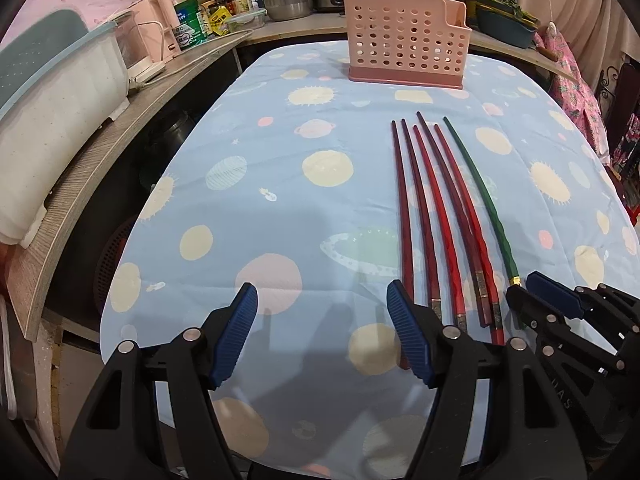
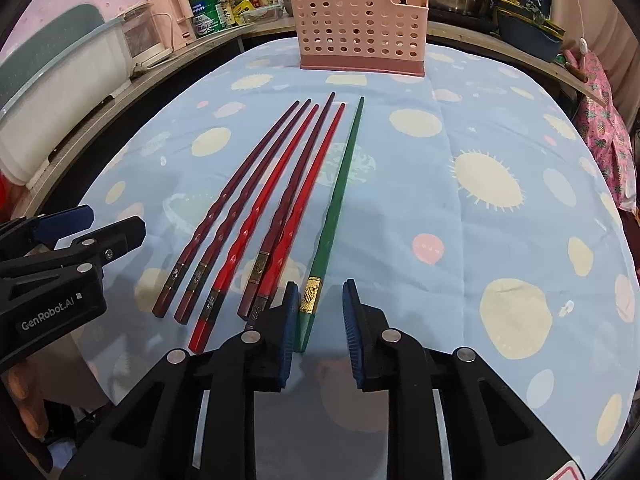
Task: Organize utensils
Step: 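Grasp the green chopstick with the right tool while the left tool approaches the red chopsticks, then close the left tool on the outermost dark red chopstick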
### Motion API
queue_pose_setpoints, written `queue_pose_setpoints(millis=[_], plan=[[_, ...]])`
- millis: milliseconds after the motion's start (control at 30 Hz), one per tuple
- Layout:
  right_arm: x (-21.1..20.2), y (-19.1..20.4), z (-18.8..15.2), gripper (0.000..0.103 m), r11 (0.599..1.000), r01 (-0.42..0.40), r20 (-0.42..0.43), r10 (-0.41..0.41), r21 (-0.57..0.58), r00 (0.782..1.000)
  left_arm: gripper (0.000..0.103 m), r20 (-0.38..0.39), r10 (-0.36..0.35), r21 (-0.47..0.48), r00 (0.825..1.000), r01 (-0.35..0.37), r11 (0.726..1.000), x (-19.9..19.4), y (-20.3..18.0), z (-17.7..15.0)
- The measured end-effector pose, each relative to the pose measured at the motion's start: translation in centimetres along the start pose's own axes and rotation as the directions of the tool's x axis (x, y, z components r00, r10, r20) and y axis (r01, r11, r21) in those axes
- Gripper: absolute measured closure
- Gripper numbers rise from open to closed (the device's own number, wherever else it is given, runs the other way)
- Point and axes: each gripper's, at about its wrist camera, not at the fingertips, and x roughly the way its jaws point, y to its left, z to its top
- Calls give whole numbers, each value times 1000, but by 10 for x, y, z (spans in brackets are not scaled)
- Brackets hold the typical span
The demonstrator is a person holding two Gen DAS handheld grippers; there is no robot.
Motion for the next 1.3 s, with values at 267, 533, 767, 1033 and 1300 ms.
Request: queue_pose_setpoints(millis=[267, 533, 767, 1033, 1300], plan=[[-5, -16, -6, 96, 999, 17, -1, -17, 45, 1000, 36, -11, -24, 7, 1000, 24, 1000, 0, -6, -4], [-9, -22, -12, 96, 997, 22, -1, -22, 68, 1000, 35, -48, -61, 8, 997, 61, 998, 7, -13, -9], [-10, -22, -13, 96, 997, 21, 0, -21, 68, 1000, 36, -85, -70, -5, 994, 70, 998, 17, -13, -14], [-10, -22, -13, 96, 998, 23, 1, -23, 66, 1000, 35, -106, -76, -15, 991, 75, 997, 25, -12, -18], [-9, -21, -13, 96, 998, 24, 1, -24, 66, 1000, 40, -101, -85, -20, 991, 83, 996, 25, -12, -18]])
